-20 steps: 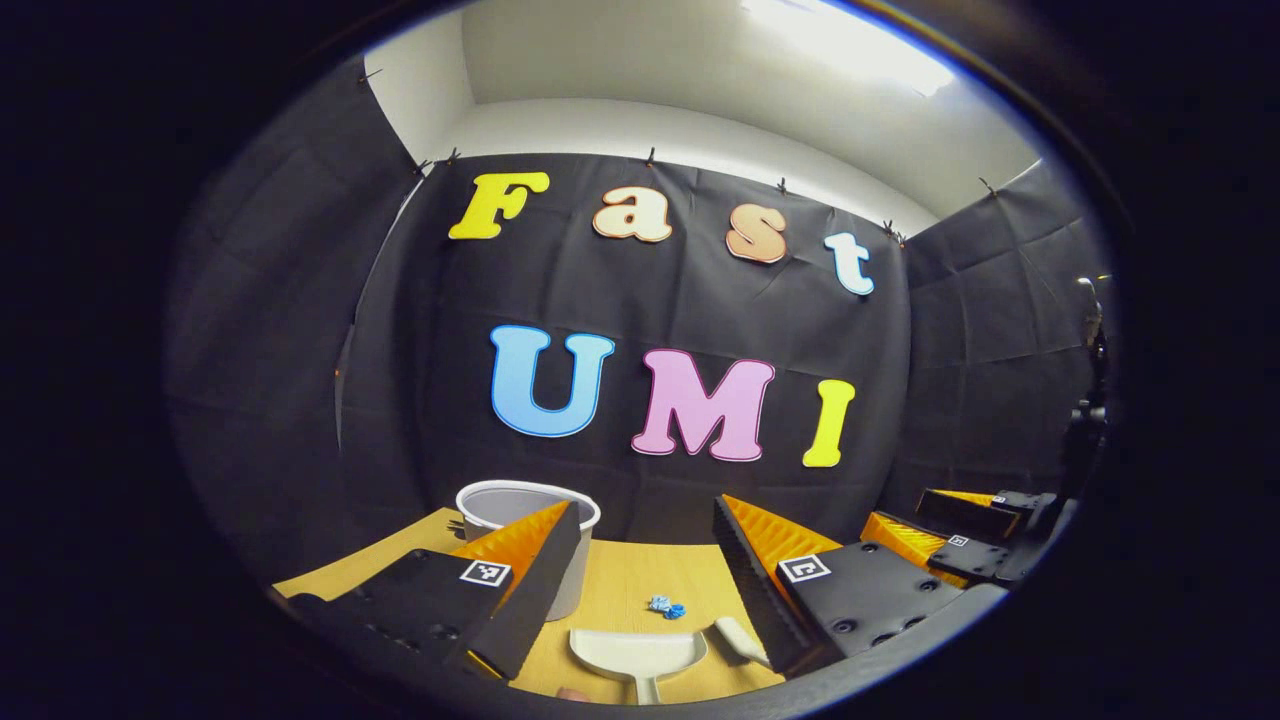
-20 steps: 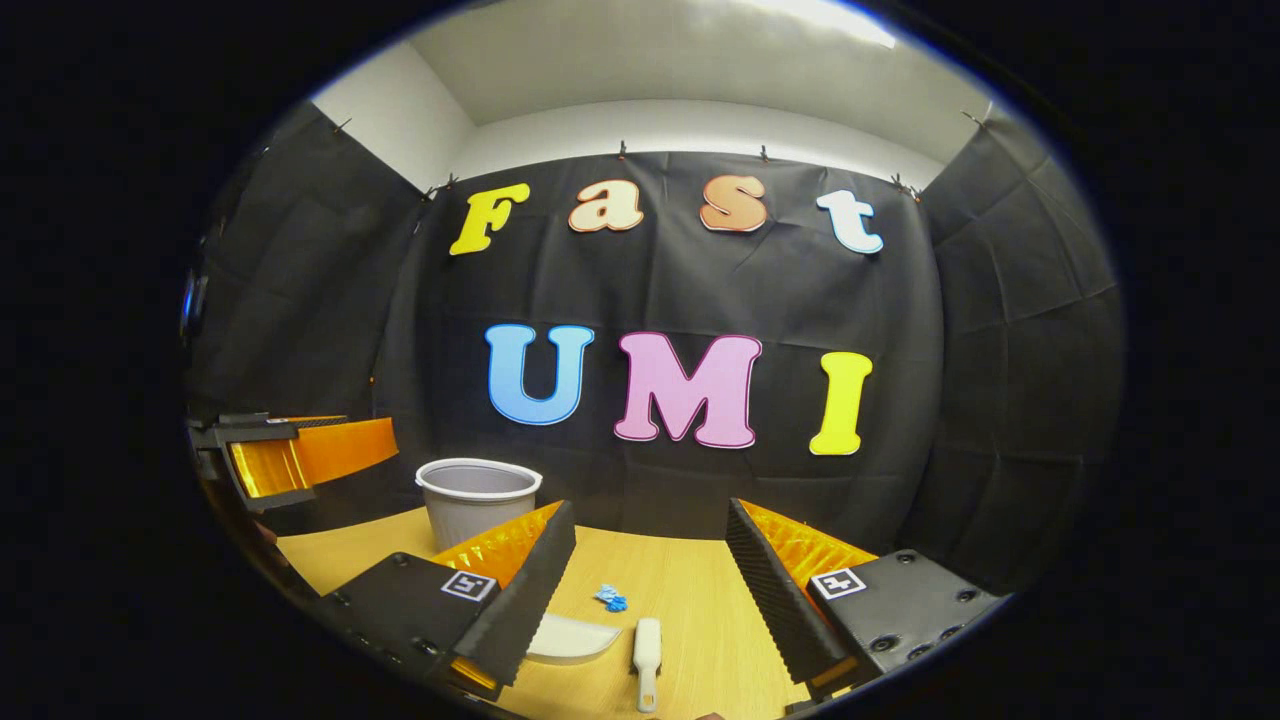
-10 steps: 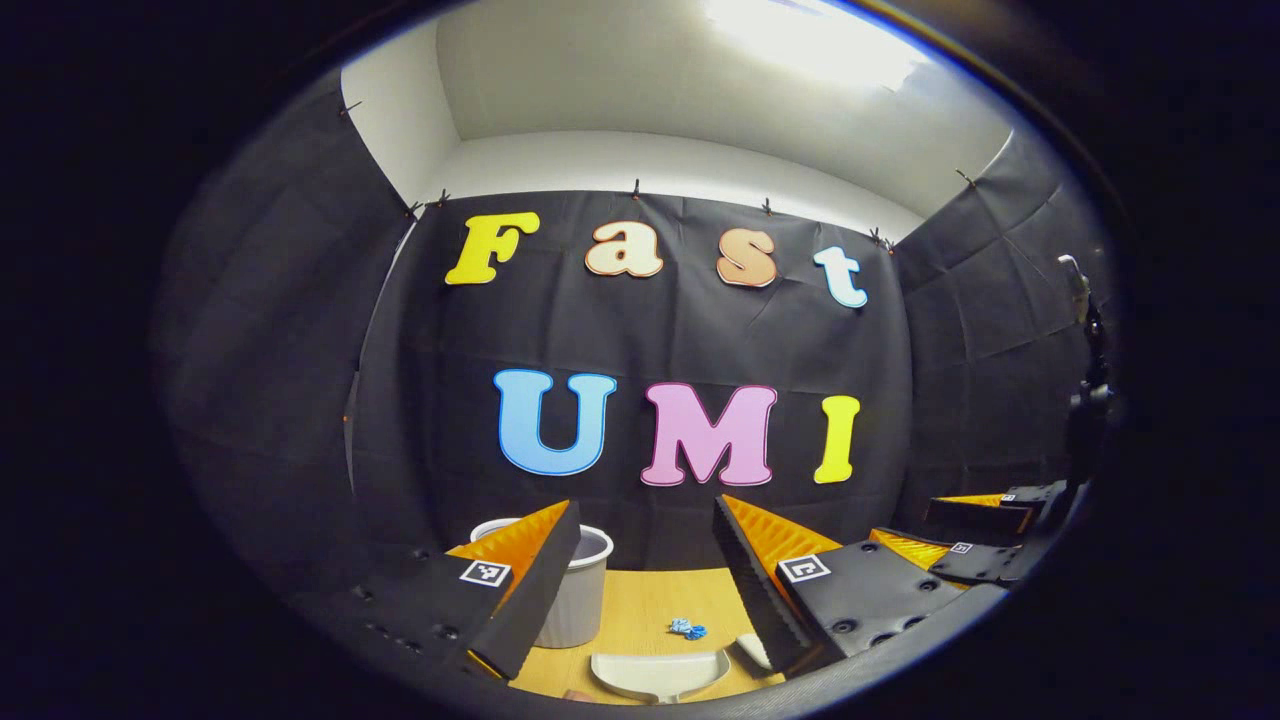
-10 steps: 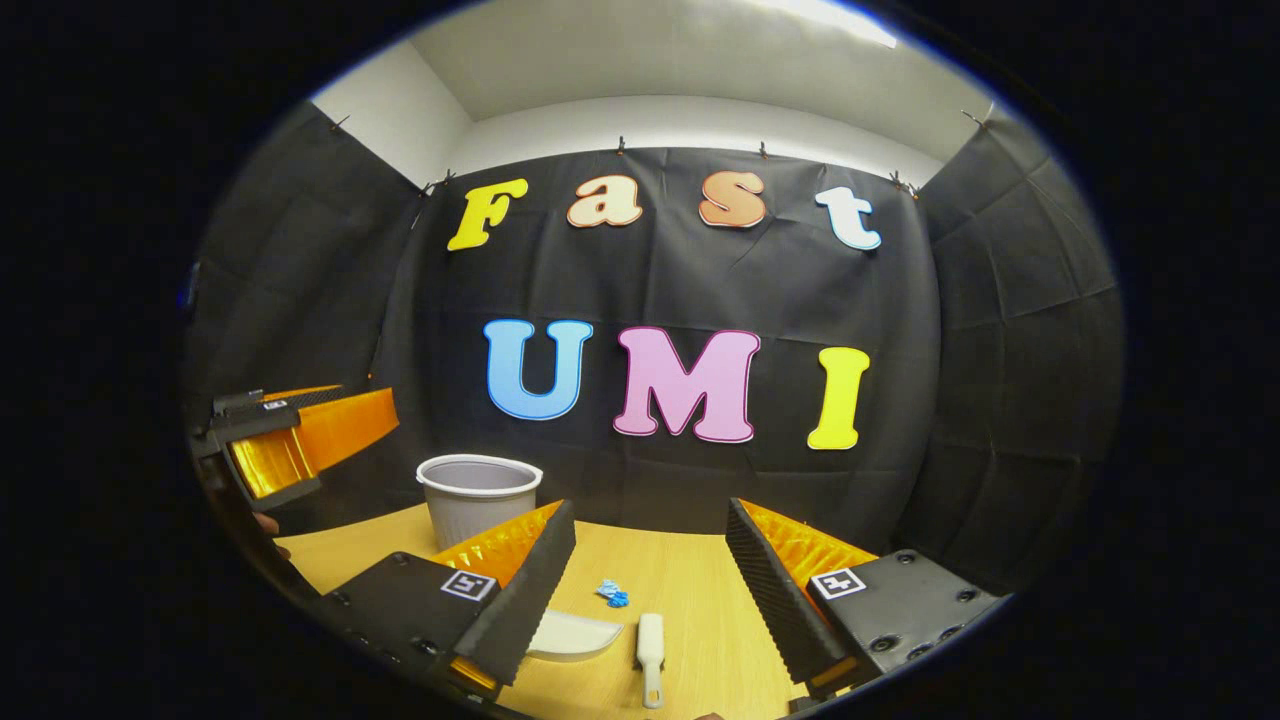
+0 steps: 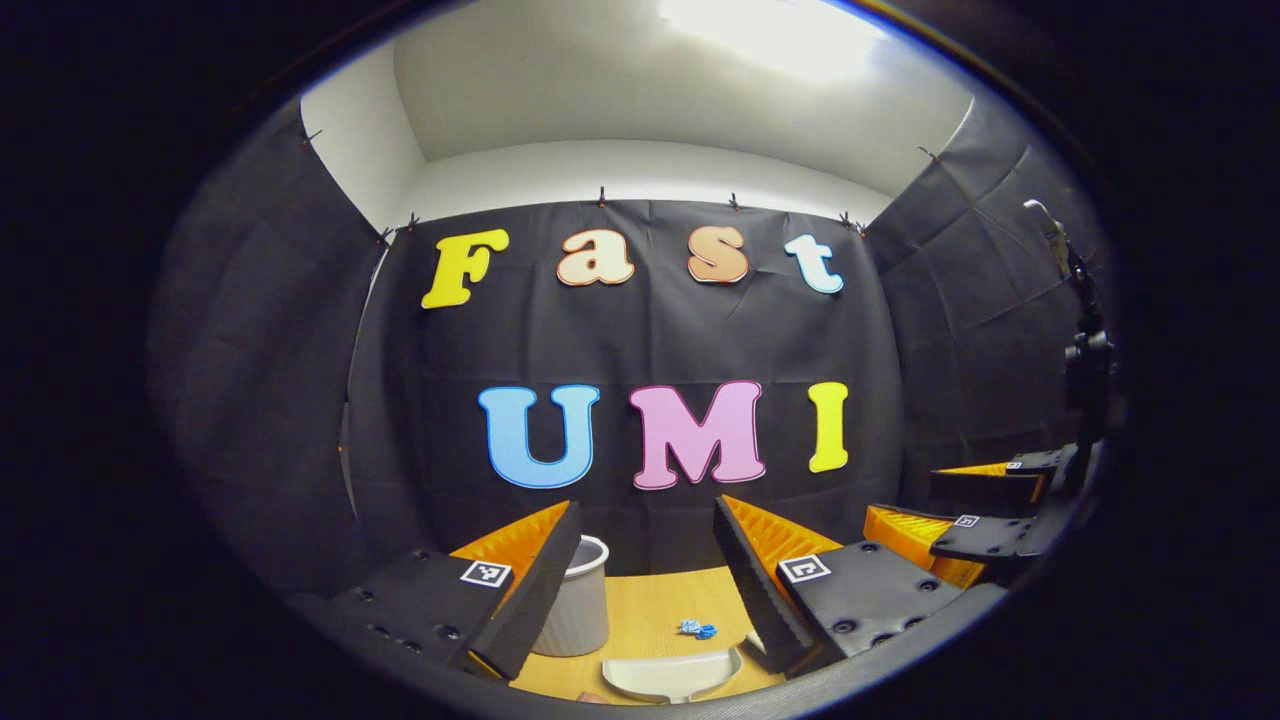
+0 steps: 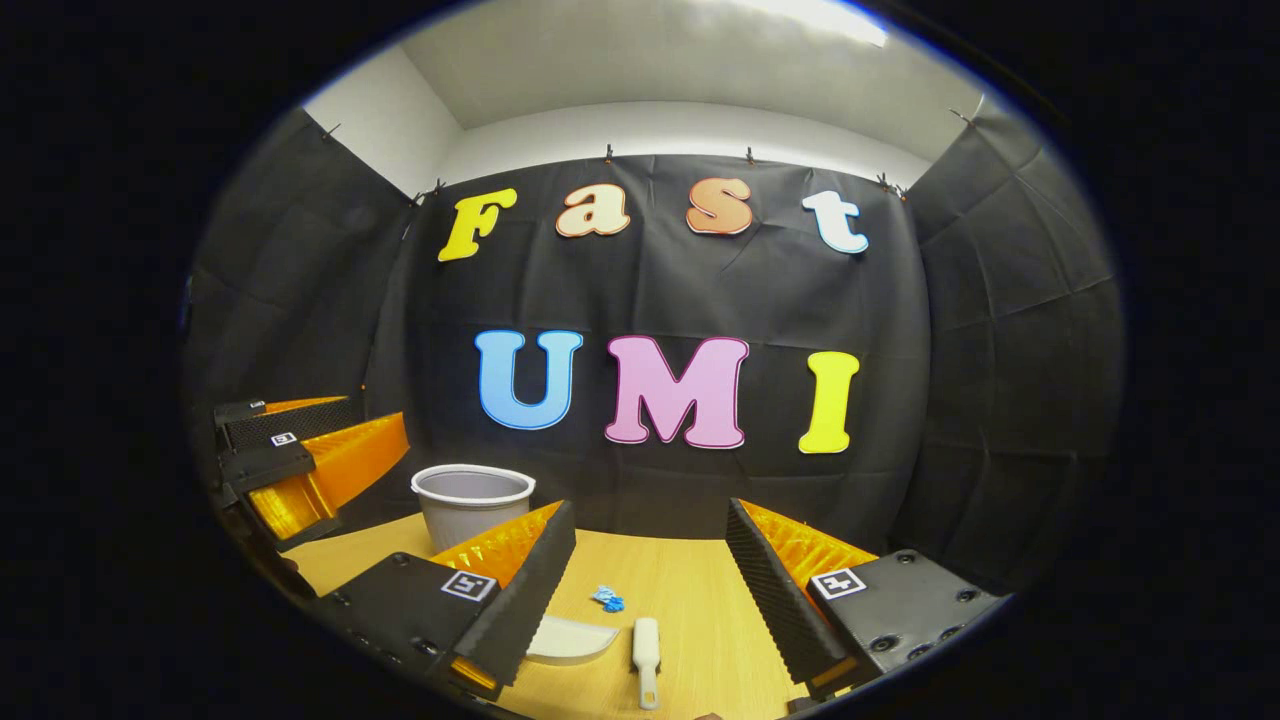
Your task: Pick up the small broom and dustpan from the desktop, sweep the trash into the dustpan with the broom, and then empty the trash into the garbage bin.
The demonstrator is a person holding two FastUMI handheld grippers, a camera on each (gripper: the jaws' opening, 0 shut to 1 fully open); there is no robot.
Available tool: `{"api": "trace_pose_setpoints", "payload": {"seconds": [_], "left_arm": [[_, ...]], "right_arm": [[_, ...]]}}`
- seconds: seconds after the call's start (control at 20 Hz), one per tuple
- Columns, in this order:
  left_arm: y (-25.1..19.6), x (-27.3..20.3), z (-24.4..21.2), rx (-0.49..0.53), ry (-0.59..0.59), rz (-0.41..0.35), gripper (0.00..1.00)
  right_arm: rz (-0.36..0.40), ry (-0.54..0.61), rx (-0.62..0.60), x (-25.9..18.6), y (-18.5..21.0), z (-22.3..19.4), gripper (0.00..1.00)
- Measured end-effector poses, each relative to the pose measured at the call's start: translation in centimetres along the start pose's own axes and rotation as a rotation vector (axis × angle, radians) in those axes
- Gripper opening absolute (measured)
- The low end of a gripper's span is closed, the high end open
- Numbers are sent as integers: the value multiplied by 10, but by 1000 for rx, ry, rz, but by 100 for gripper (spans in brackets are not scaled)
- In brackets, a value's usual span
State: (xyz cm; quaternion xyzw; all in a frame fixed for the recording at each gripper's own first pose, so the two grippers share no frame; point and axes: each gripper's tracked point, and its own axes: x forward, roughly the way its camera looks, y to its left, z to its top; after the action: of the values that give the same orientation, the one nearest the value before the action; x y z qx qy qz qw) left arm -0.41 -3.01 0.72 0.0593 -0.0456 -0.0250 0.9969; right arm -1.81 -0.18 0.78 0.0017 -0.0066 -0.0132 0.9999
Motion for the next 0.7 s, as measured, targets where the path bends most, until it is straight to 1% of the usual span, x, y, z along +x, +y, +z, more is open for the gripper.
{"api": "trace_pose_setpoints", "payload": {"seconds": [0.05,0.1,0.15,0.2,0.25,0.3,0.4,0.45,0.55,0.7], "left_arm": [[1,1,-8,-19,31,-2,82],[3,2,-18,-40,68,3,80],[7,2,-25,-54,98,17,80],[13,3,-27,-56,114,35,82],[16,3,-28,-41,113,45,80],[16,5,-30,-19,111,46,80],[14,7,-43,-2,150,34,80],[10,9,-50,-12,182,20,80],[5,11,-68,-37,254,17,80],[-6,16,-104,-49,389,25,80]], "right_arm": [[-2,3,-3,0,-2,-1,98],[-3,7,-4,1,-4,-1,98],[-2,11,-5,2,-5,-1,98],[-3,12,-6,2,-8,-1,98],[-5,12,-10,3,-9,-1,98],[-6,16,-12,5,-12,-2,98],[-1,32,-5,11,-13,-6,98],[1,41,-2,14,-15,-8,98],[9,51,0,21,-18,-10,98],[63,95,1,40,-17,-28,98]]}}
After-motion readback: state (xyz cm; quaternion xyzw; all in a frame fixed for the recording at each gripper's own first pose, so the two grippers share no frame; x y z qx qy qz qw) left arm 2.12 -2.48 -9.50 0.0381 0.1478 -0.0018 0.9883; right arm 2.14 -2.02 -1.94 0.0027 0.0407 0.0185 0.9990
